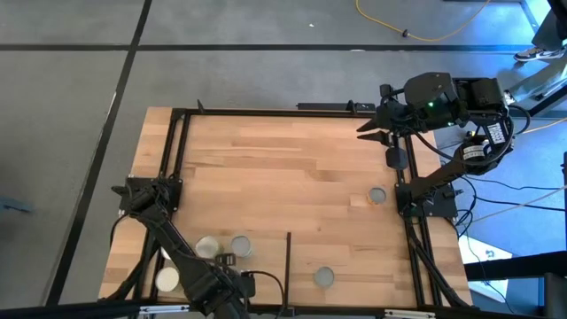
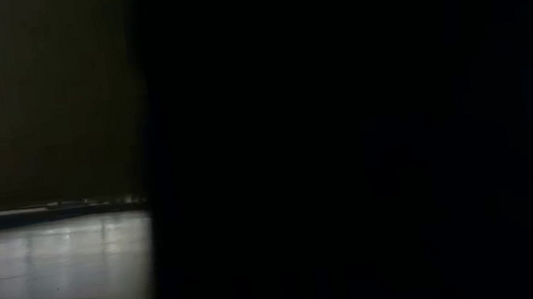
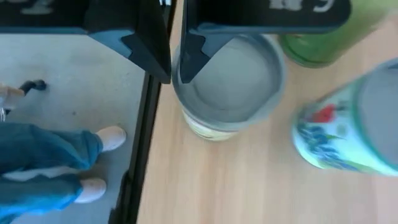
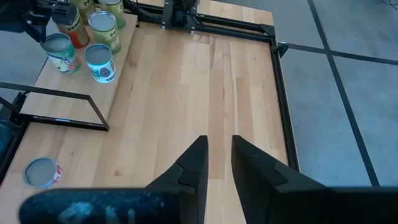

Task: Pick and place cans onto a shelf
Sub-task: Put the canned chicken soup on the shelf, then put the canned salmon on the shelf

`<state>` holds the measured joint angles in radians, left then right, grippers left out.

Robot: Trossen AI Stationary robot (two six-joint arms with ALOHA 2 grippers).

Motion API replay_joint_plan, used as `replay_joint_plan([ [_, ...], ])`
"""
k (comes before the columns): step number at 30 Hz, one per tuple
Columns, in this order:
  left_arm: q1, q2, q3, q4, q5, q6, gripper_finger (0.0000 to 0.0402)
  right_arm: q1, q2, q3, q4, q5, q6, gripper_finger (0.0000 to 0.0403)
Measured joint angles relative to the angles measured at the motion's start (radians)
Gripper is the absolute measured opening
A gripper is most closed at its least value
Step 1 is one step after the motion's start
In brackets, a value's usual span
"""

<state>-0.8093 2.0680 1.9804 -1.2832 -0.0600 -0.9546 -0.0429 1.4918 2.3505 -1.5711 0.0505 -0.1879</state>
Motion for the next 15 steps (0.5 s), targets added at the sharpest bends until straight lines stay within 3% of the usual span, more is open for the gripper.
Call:
replay_joint_plan([
  [15, 0.019, -0.091, 0.000, -0.057, -0.044, -0.026, 0.0028, 0.000, 0.000, 0.000, 0.000, 0.000, 0.001, 0.0072],
])
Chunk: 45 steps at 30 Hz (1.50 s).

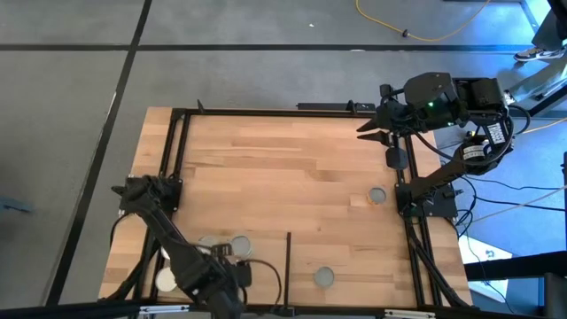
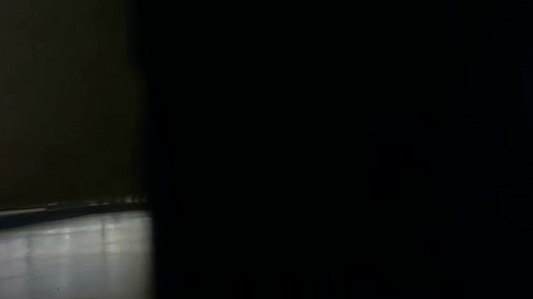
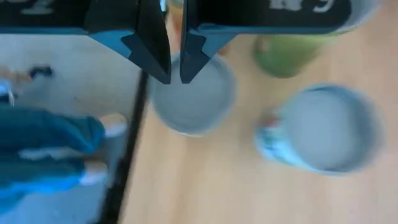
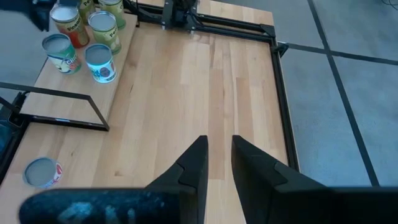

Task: Pick and place cans onto a shelf
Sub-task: Put the canned salmon on the shelf

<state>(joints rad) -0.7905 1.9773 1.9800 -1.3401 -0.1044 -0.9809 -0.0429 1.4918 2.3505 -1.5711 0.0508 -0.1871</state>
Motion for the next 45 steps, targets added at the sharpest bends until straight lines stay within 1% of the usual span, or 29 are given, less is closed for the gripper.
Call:
replay_joint_plan([
  [2, 0.011, -0.034, 0.000, -0.034, -0.038, -0.022, 0.0028, 0.000, 0.000, 0.000, 0.000, 0.000, -0.002, 0.0072],
  [4, 0.021, -0.075, 0.000, -0.054, -0.102, -0.046, 0.0028, 0.000, -0.002, 0.000, 0.000, 0.000, 0.003, 0.0072],
  [7, 0.040, -0.151, 0.000, -0.073, -0.220, -0.061, 0.0028, -0.001, -0.009, 0.000, 0.000, 0.000, 0.051, 0.0072],
  [11, 0.065, -0.235, 0.000, -0.086, -0.386, -0.065, 0.0028, -0.001, -0.034, -0.005, 0.002, -0.001, 0.057, 0.0072],
  [13, 0.077, -0.270, 0.000, -0.086, -0.452, -0.057, 0.0028, -0.001, -0.061, -0.032, 0.002, -0.009, 0.074, 0.0072],
  [16, 0.087, -0.314, 0.000, -0.090, -0.550, -0.017, 0.0028, -0.001, -0.129, -0.130, 0.002, -0.079, 0.082, 0.0072],
  [19, 0.096, -0.342, 0.000, -0.090, -0.609, 0.033, 0.0028, 0.014, -0.209, -0.285, 0.000, -0.202, 0.145, 0.0072],
  [21, 0.103, -0.358, 0.000, -0.090, -0.621, 0.073, 0.0028, 0.039, -0.255, -0.398, -0.002, -0.263, 0.189, 0.0072],
  [24, 0.116, -0.377, 0.000, -0.090, -0.624, 0.108, 0.0028, 0.080, -0.304, -0.560, -0.003, -0.276, 0.267, 0.0072],
  [29, 0.137, -0.389, 0.000, -0.103, -0.624, 0.127, 0.0028, 0.152, -0.323, -0.776, 0.021, -0.355, 0.321, 0.0072],
  [32, 0.143, -0.388, 0.001, -0.138, -0.619, 0.127, 0.0028, 0.211, -0.322, -0.894, 0.132, -0.400, 0.340, 0.0072],
  [36, 0.143, -0.388, 0.000, -0.187, -0.610, 0.127, 0.0028, 0.295, -0.320, -1.043, 0.384, -0.479, 0.341, 0.0072],
  [39, 0.143, -0.388, 0.000, -0.216, -0.611, 0.127, 0.0028, 0.355, -0.320, -1.138, 0.591, -0.460, 0.341, 0.0072],
  [42, 0.143, -0.388, 0.000, -0.233, -0.611, 0.135, 0.0028, 0.400, -0.310, -1.223, 0.755, -0.387, 0.363, 0.0072],
  [45, 0.143, -0.388, 0.000, -0.232, -0.611, 0.195, 0.0028, 0.433, -0.277, -1.296, 0.871, -0.303, 0.429, 0.0072],
])
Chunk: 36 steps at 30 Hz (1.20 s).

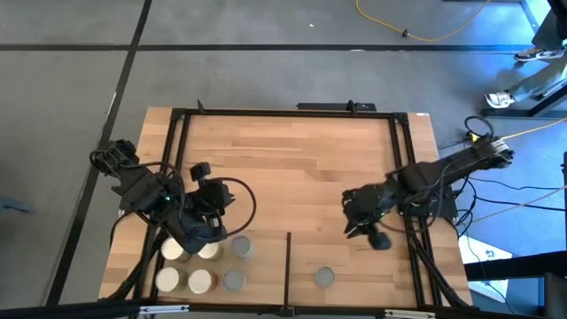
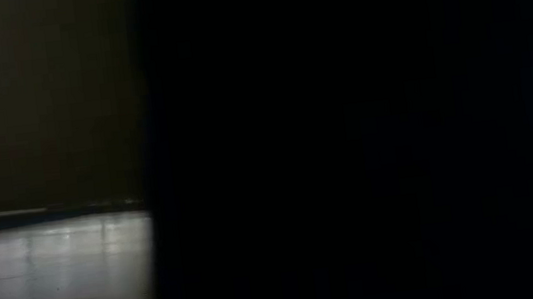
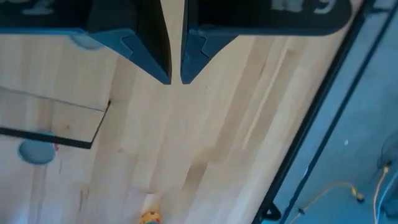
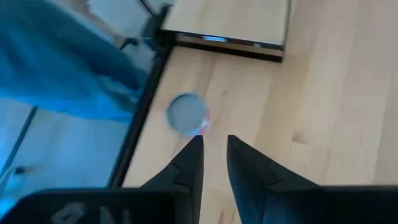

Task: Pick and place cans onto a shelf
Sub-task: Put the canned salmon on the shelf

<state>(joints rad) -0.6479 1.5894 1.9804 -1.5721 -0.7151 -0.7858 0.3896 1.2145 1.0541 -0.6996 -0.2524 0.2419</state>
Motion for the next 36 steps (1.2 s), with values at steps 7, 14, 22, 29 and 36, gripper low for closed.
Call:
replay_joint_plan([
  [7, 0.000, 0.000, 0.000, 0.001, 0.006, 0.089, 0.0028, 0.080, 0.152, -0.104, 0.227, 0.034, 0.184, 0.0072],
  [14, 0.000, 0.000, 0.000, 0.001, 0.007, 0.090, 0.0028, 0.141, 0.323, -0.095, 0.373, 0.045, 0.209, 0.0072],
  [22, 0.000, 0.000, 0.000, 0.001, 0.032, 0.089, 0.0028, 0.180, 0.437, -0.086, 0.397, 0.119, 0.173, 0.0072],
  [29, 0.000, 0.000, 0.000, 0.001, 0.032, 0.089, 0.0028, 0.180, 0.480, -0.085, 0.427, 0.143, 0.173, 0.0072],
  [36, 0.000, 0.000, 0.000, 0.002, 0.032, 0.088, 0.0028, 0.180, 0.514, -0.084, 0.454, 0.147, 0.170, 0.0072],
])
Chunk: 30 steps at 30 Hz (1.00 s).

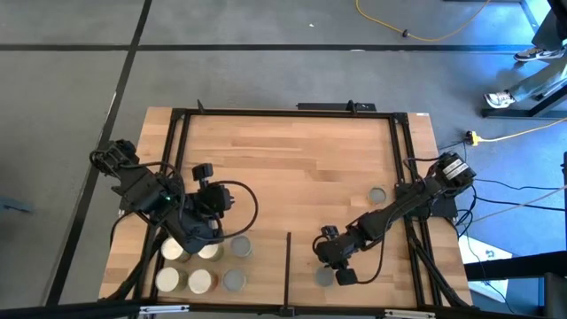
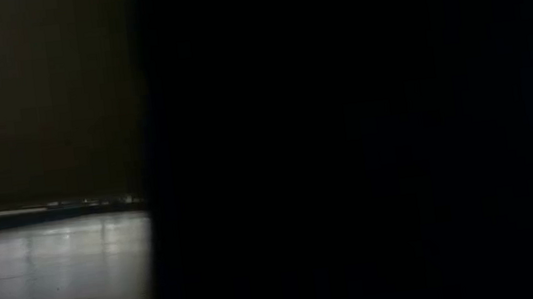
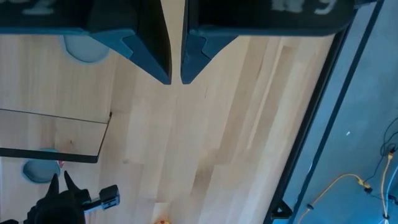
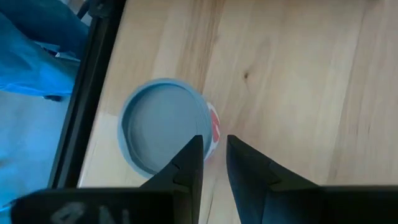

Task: Pick and place cans onto a shelf
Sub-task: Put the canned salmon on the shelf

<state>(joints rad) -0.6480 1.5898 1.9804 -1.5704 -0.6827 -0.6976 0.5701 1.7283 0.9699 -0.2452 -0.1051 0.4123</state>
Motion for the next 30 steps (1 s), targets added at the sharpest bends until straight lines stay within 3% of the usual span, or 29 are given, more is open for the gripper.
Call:
replay_joint_plan([
  [26, 0.000, 0.000, 0.000, 0.000, 0.000, -0.001, 0.0028, -0.003, 0.063, 0.000, 0.049, -0.046, 0.040, 0.0072],
  [30, 0.000, 0.000, 0.000, 0.000, 0.000, -0.001, 0.0028, -0.003, 0.063, 0.000, 0.048, -0.047, 0.080, 0.0046],
])
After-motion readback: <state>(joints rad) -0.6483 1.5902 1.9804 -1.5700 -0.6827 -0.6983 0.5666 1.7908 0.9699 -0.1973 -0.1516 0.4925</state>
